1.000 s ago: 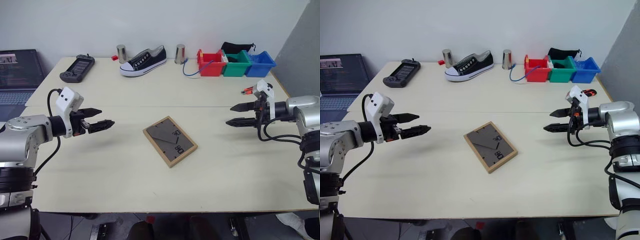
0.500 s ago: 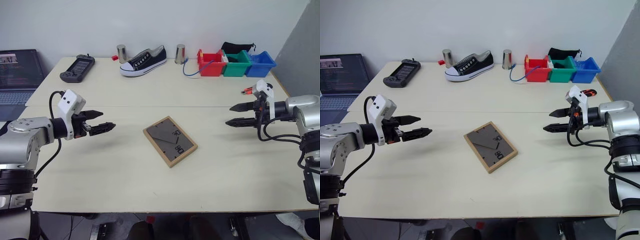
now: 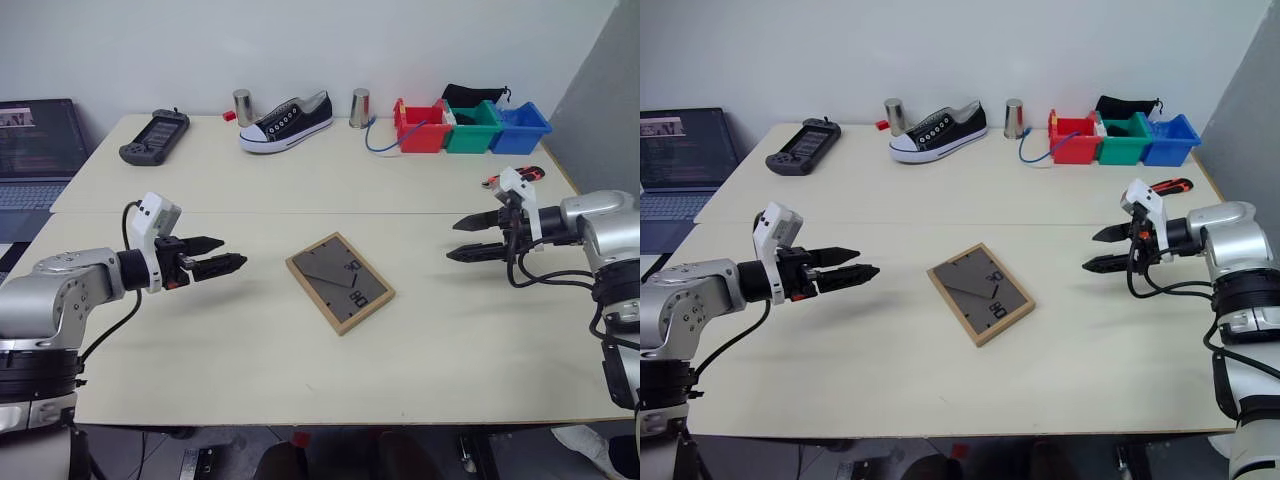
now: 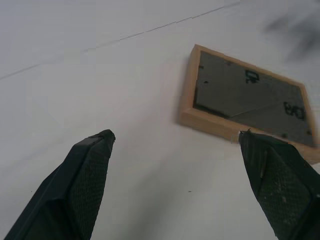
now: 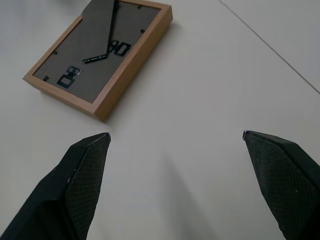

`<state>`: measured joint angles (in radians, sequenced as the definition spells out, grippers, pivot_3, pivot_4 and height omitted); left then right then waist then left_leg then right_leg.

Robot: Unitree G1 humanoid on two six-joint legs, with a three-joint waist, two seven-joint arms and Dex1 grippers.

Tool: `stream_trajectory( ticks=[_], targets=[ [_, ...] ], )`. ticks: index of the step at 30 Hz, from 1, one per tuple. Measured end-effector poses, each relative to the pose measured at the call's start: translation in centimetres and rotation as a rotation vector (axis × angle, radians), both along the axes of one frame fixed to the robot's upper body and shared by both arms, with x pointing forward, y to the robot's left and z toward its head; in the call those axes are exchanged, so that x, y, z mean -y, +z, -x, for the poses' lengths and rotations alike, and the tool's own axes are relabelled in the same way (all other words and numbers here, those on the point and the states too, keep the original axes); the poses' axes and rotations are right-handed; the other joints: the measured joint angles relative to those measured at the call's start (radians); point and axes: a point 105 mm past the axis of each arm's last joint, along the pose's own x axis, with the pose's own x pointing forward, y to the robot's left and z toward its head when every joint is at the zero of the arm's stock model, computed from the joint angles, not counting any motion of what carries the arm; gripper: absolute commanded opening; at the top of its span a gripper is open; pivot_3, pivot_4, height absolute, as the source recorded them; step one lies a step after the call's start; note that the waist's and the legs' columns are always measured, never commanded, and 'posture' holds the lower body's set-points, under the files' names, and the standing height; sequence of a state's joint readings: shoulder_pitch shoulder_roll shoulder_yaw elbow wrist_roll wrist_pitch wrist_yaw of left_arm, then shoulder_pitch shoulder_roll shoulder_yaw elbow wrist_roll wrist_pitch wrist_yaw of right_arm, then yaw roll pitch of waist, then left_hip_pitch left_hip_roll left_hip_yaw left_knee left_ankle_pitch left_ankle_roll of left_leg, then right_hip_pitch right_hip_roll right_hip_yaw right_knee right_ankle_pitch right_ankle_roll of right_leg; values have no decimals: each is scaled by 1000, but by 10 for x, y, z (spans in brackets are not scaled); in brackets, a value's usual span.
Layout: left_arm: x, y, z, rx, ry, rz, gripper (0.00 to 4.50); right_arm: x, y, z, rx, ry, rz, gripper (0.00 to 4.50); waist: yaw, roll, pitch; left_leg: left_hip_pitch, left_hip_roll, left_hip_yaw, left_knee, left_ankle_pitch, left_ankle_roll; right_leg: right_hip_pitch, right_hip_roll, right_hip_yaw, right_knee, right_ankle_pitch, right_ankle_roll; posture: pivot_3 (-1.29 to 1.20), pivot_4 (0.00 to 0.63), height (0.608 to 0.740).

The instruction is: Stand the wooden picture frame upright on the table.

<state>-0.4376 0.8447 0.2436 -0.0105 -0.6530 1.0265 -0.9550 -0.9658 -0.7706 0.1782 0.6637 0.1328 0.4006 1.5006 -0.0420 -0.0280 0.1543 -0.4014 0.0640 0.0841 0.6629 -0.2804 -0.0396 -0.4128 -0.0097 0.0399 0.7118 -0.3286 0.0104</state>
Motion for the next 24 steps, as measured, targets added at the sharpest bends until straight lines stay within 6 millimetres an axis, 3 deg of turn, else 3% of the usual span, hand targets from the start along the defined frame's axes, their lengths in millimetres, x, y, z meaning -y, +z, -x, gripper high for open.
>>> stream_trajectory(
  ticks=[5, 9, 18, 24],
  targets=[
    [27, -22, 21, -253, -24, 251, 4236, -15, -9, -2, -24, 54, 41, 4500, 0, 0, 0, 0, 0, -1, 1, 0, 0, 0, 0, -1, 1, 0, 0, 0, 150, 740],
    [34, -25, 26, -359, 19, 394, 4236, -20, -9, -3, -20, 78, 46, 4500, 1, 0, 0, 0, 0, -3, 2, 0, 0, 1, 0, -2, 1, 0, 0, 0, 150, 740],
    [44, -42, 38, -443, 54, 407, 4236, -32, -13, -7, -42, 108, 55, 4500, -3, 0, 0, 1, 0, -3, 2, 0, 0, 2, 0, -2, 2, 0, 0, 0, 150, 740],
    [52, -43, 34, -451, 67, 441, 4285, -45, -19, -12, -143, 79, 14, 3154, -8, -1, 0, 2, 0, -4, 3, 0, 0, 3, -1, -2, 1, 0, 0, 0, 150, 740]
  ],
)
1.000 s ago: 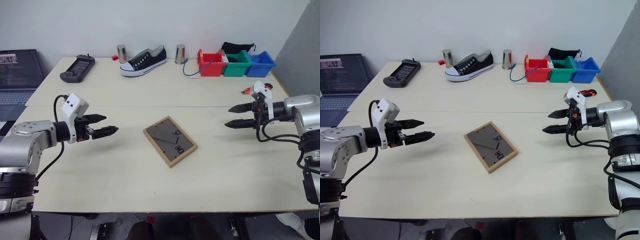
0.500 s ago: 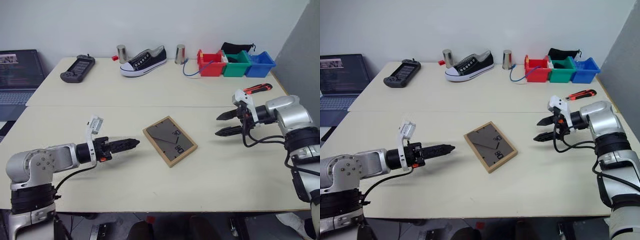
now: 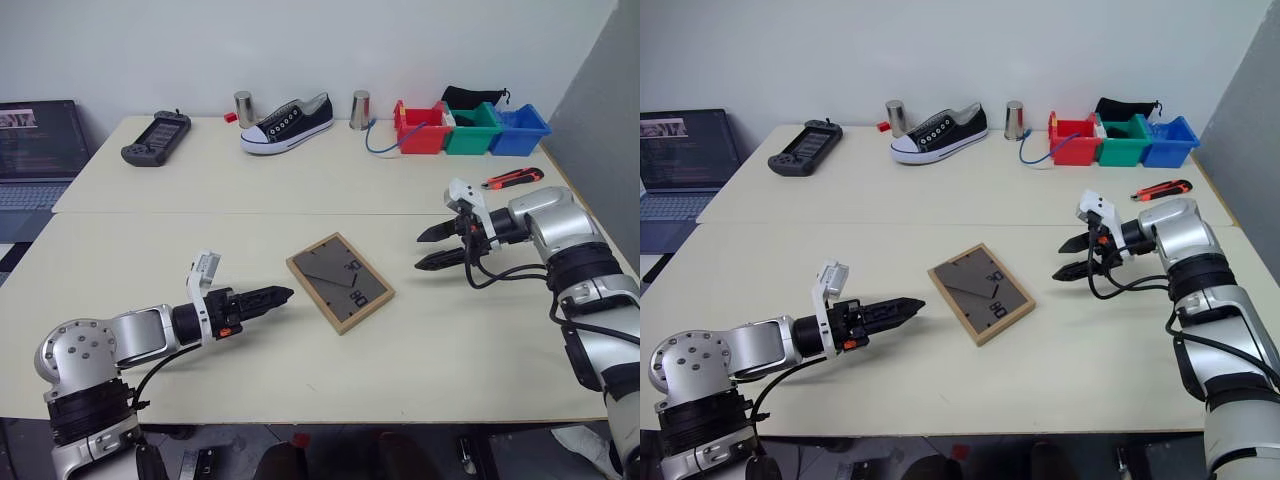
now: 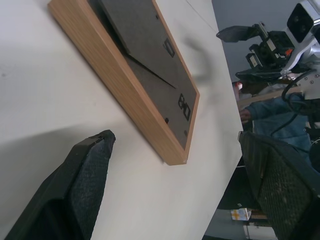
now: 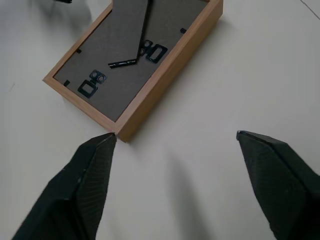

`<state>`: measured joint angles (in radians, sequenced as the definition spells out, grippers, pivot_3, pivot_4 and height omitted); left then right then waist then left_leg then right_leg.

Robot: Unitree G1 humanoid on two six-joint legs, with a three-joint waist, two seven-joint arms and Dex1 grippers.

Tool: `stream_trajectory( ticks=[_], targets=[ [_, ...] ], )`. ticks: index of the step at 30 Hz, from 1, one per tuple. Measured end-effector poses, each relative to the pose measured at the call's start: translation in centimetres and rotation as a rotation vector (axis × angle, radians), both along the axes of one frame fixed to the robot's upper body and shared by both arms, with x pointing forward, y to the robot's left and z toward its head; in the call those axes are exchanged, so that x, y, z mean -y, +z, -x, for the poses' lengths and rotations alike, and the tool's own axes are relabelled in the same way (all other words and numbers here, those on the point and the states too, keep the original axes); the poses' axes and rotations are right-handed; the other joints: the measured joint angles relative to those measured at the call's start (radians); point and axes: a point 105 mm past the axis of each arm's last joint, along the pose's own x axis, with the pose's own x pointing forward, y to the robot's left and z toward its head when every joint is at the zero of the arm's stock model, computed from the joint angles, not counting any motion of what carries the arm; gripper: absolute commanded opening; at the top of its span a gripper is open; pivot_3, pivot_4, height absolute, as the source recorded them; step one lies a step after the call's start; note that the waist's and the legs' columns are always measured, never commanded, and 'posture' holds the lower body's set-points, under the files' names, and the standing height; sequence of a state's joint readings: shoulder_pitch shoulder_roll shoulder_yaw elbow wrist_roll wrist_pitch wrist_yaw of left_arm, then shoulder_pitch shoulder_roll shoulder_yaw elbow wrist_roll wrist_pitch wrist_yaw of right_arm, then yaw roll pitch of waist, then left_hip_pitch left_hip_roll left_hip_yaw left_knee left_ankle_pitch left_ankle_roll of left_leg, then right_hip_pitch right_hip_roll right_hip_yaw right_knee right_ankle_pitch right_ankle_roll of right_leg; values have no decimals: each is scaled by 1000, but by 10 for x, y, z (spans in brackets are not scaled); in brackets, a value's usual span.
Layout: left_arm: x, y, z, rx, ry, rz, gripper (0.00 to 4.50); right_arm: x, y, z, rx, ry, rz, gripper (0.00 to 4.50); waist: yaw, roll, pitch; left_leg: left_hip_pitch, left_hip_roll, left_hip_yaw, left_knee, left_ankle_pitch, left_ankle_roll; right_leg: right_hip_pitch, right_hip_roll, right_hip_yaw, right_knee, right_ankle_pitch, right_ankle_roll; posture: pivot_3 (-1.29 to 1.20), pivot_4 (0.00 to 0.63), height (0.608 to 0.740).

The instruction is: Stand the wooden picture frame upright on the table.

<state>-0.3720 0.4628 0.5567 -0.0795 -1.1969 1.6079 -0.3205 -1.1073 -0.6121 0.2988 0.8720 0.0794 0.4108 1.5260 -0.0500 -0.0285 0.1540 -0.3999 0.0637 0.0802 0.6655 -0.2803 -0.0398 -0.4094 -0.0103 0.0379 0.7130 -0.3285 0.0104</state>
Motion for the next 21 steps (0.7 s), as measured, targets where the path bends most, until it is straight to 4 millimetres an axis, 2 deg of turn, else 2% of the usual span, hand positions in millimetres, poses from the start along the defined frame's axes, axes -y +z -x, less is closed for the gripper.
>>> stream_trajectory(
  ticks=[6, 10, 14, 21],
  targets=[
    [6, -3, -4, -15, 20, -13, 4285, -10, -13, -4, -95, -33, -22, 1718, -3, 0, 0, 0, 0, 0, 0, 0, 0, 0, 0, 0, 0, 0, 0, 0, 150, 740],
    [3, -3, -7, -19, 49, -18, 4285, -12, -12, -12, -76, -78, 1, 807, -6, 0, 0, 0, 0, 0, 0, 0, 0, 0, 0, 0, 0, 0, 0, 0, 150, 740],
    [5, -11, -7, -43, 67, -40, 4285, -18, -26, -16, -64, -97, 40, 10, -8, 0, 0, 0, 0, 0, 0, 0, 0, 0, 0, 0, 0, 0, 0, 0, 150, 740],
    [5, -18, -10, -65, 99, -73, 4285, -28, -36, -20, -11, -86, 93, 10, -8, 0, 0, 0, 0, 0, 0, 0, 0, 0, 0, 0, 0, 0, 0, 0, 150, 740]
  ],
)
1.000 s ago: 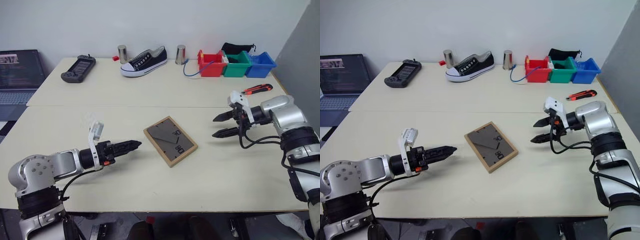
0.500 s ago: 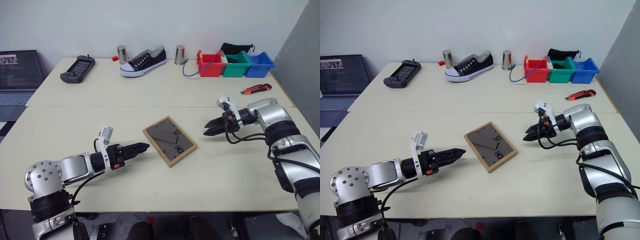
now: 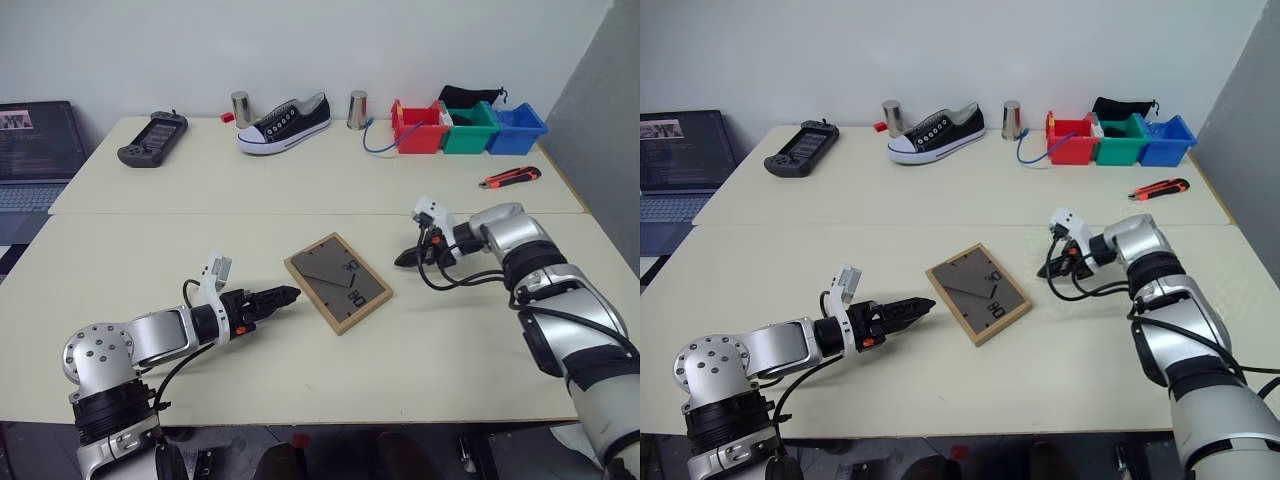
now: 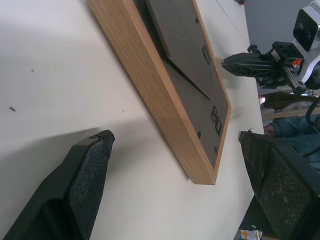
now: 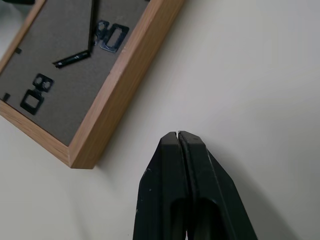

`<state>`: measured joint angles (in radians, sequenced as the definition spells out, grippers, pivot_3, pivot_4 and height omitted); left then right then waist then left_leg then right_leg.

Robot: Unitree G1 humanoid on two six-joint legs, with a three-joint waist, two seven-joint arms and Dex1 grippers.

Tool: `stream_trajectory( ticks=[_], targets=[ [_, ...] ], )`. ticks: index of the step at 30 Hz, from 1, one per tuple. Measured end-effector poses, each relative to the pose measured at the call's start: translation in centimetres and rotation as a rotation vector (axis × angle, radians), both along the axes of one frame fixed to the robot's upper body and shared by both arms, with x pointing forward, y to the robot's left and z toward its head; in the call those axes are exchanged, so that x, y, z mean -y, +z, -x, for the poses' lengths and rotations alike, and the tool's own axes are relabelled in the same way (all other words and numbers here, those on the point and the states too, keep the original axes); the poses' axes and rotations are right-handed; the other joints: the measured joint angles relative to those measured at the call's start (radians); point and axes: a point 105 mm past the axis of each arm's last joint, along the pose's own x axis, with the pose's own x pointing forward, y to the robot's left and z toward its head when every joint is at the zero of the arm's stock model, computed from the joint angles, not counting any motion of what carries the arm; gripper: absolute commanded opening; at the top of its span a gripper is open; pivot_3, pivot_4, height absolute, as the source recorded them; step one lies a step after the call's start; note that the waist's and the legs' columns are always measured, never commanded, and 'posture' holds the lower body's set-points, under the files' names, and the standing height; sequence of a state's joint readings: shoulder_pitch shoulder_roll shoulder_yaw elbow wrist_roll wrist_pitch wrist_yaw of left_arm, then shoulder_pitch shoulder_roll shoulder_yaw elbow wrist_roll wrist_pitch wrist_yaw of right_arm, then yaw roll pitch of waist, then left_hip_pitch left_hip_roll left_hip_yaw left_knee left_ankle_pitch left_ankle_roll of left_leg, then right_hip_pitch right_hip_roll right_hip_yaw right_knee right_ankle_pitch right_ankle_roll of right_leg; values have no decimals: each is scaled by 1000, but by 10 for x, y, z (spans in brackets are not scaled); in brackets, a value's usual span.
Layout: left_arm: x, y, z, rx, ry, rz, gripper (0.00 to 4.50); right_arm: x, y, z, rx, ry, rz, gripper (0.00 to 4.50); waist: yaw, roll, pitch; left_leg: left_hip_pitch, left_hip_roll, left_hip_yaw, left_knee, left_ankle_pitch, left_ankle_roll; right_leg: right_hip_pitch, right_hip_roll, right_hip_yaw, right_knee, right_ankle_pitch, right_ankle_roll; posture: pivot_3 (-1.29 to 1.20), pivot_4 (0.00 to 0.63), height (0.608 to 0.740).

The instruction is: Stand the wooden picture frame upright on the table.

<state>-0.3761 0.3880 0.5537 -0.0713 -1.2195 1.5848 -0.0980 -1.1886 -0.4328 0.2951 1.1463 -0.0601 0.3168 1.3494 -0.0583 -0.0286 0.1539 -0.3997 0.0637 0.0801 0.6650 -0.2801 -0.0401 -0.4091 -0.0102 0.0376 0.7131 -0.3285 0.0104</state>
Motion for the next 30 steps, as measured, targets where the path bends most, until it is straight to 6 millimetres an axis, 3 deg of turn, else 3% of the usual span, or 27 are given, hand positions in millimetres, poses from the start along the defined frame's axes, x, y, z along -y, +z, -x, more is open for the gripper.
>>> stream_trajectory(
  ticks=[10, 15, 19, 20, 22, 30],
  targets=[
    [16, -8, 5, -23, -46, 3, 4285, -10, -15, 2, 10, 37, 26, 10, 0, 0, 0, 1, 0, 0, 0, 0, 0, 1, 0, 0, 0, 0, 0, 0, 150, 740],
    [12, -8, -3, -18, -17, -6, 4285, -10, -16, 5, 13, 65, 30, 10, 1, 0, -1, 2, 0, 0, 0, 0, 0, 2, 0, -1, 0, 0, 0, 0, 150, 740],
    [3, -5, -4, 57, -54, -185, 4285, -6, -18, 9, 15, 100, 30, 10, -1, 0, -1, 3, 0, 0, -1, 0, 0, 3, 0, 0, 0, 0, 0, 0, 150, 740],
    [2, -5, 0, 108, -98, -274, 3919, -5, -18, 10, 16, 106, 31, 0, -2, 0, -1, 2, 0, 0, -1, 0, -1, 2, 1, 0, -1, 0, 0, 0, 150, 740],
    [-2, -7, 5, 172, -168, -364, 3673, 0, -18, 11, 12, 106, 34, 0, -2, 1, -1, 3, 0, 1, -2, 0, -1, 3, 0, 1, -2, 0, 0, 0, 150, 740],
    [5, -17, 4, 374, -351, -496, 1842, 1, -17, 13, 8, 117, 36, 0, 2, 1, -1, 2, -1, 1, -1, 0, -1, 3, 0, 1, -3, 0, 0, 0, 150, 740]
  ],
)
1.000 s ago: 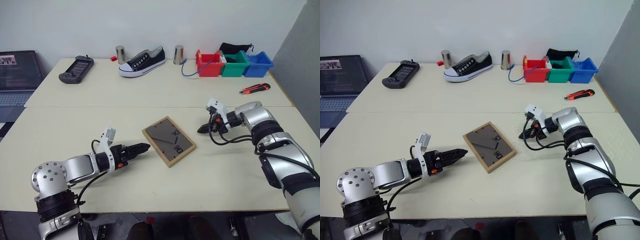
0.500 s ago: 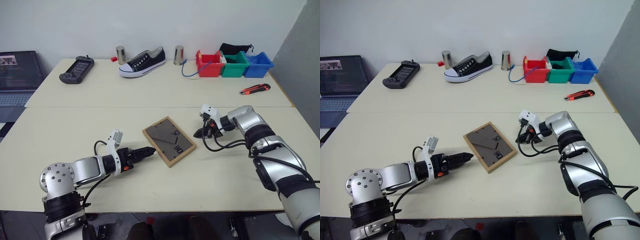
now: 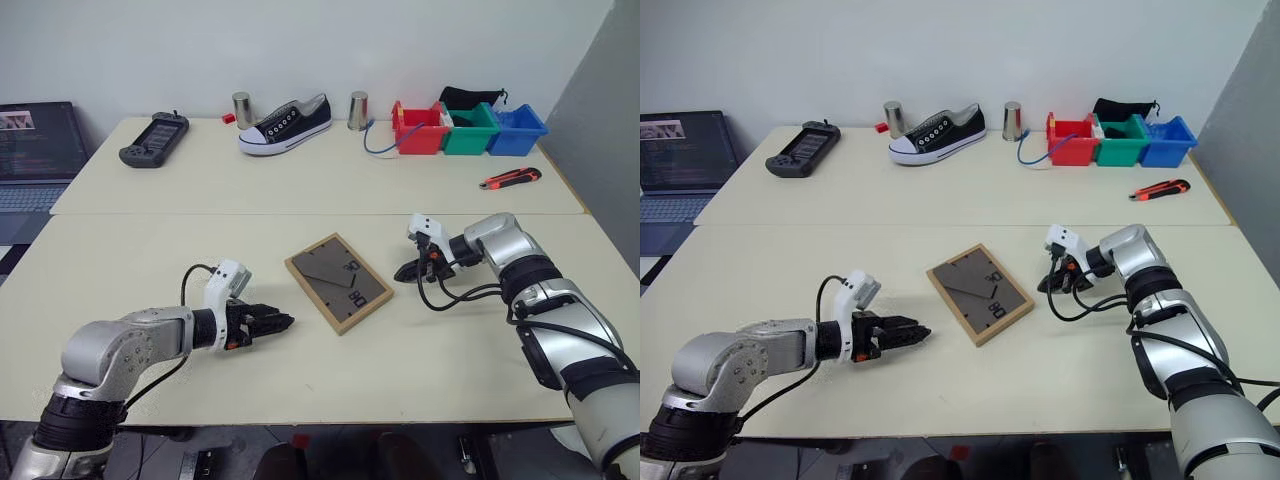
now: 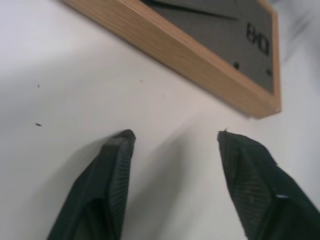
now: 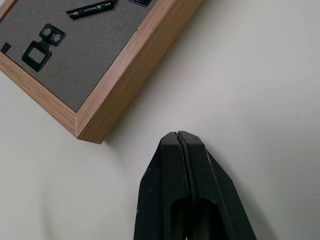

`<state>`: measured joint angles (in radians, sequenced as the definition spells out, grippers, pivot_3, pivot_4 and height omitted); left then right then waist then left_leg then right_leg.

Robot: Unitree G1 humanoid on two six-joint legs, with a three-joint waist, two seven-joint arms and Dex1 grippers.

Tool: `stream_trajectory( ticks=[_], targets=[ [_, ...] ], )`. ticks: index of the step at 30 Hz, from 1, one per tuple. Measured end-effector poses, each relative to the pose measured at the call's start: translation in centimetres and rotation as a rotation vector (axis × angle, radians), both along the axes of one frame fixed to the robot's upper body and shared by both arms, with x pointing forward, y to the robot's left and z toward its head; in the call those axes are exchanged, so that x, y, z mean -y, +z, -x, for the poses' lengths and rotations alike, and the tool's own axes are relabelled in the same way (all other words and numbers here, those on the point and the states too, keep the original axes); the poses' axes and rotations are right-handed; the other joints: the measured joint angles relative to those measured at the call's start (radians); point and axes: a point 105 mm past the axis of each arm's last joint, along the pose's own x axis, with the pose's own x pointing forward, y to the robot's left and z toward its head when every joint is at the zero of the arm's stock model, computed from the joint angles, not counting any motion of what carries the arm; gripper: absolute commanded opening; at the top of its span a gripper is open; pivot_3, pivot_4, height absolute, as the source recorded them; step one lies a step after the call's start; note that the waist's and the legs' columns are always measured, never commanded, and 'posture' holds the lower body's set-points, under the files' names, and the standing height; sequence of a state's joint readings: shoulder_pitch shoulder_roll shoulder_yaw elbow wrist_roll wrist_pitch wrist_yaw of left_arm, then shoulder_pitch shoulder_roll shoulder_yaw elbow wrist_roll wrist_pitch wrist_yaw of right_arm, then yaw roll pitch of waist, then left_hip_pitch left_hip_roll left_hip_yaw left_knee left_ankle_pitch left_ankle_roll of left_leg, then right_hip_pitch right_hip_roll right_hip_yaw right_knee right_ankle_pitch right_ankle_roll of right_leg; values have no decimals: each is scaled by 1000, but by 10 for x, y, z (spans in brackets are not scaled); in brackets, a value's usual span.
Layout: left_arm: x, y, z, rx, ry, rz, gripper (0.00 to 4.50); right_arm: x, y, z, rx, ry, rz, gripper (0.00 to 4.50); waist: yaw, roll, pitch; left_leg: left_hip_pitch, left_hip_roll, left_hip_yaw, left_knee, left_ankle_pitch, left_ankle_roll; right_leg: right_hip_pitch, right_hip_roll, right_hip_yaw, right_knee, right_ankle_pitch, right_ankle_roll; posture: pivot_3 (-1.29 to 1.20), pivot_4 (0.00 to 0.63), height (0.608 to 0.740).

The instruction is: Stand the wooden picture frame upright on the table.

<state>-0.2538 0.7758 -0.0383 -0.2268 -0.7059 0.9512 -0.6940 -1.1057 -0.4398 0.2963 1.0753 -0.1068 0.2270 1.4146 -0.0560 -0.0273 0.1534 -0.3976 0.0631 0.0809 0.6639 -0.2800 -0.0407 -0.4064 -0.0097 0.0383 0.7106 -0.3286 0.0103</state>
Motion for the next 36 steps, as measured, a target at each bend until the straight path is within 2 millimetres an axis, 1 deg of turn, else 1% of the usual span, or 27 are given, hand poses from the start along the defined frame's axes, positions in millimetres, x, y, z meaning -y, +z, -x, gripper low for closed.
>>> stream_trajectory(
  ticks=[5, 6, 9, 10, 15, 20, 23, 27, 36],
  targets=[
    [16, -5, -1, 71, -95, -39, 808, -3, -1, 2, 4, 17, -3, 0, 0, 0, 0, 0, 0, 0, 0, 0, 0, 0, 0, 0, 0, 0, 0, 0, 150, 740],
    [17, -6, -1, 81, -107, -43, 684, -4, -1, 2, 4, 20, -4, 0, 0, 0, 0, 0, 0, 0, 0, 0, 0, 0, 0, 0, 0, 0, 0, 0, 150, 740],
    [23, -9, -3, 103, -131, -52, 92, -5, -2, 4, 1, 27, -5, 0, 0, 0, 0, 0, 0, 0, 0, 0, 0, 0, 0, 0, 0, 0, 0, 0, 150, 740],
    [24, -11, -4, 110, -133, -51, 39, -5, -2, 4, -2, 31, -6, 0, 0, 0, 0, 0, 0, 0, 0, 0, 0, 0, 0, 0, 0, 0, 0, 0, 150, 740],
    [27, -9, -10, 139, -142, -62, 39, -7, -4, 9, -16, 50, -16, 0, 0, 0, 0, 0, 0, 0, 0, 0, 1, 0, 0, 0, 0, 0, 0, 0, 150, 740],
    [30, -8, -23, 156, -129, -65, 39, -9, -5, 14, -23, 61, -21, 0, 1, 0, 0, -1, 0, -1, 0, 0, 1, 0, 0, -1, 1, 0, 0, 0, 150, 740],
    [34, -7, -25, 166, -139, -76, 39, -11, -6, 18, -29, 69, -30, 0, 2, 0, 0, -1, 0, -1, 0, 0, 1, 0, 0, 0, 1, 0, 0, 0, 150, 740],
    [34, -7, -27, 165, -144, -80, 39, -12, -7, 24, -43, 70, -40, 0, 3, 0, 0, -1, 0, -1, 0, 0, 1, 0, 0, 0, 1, 0, 0, 0, 150, 740],
    [37, -5, -34, 174, -160, -99, 39, -13, -11, 44, -84, 89, -48, 0, 13, 0, 0, -1, 0, -1, 1, 0, 1, 0, 0, 0, 1, 0, 0, 0, 150, 740]
  ],
)
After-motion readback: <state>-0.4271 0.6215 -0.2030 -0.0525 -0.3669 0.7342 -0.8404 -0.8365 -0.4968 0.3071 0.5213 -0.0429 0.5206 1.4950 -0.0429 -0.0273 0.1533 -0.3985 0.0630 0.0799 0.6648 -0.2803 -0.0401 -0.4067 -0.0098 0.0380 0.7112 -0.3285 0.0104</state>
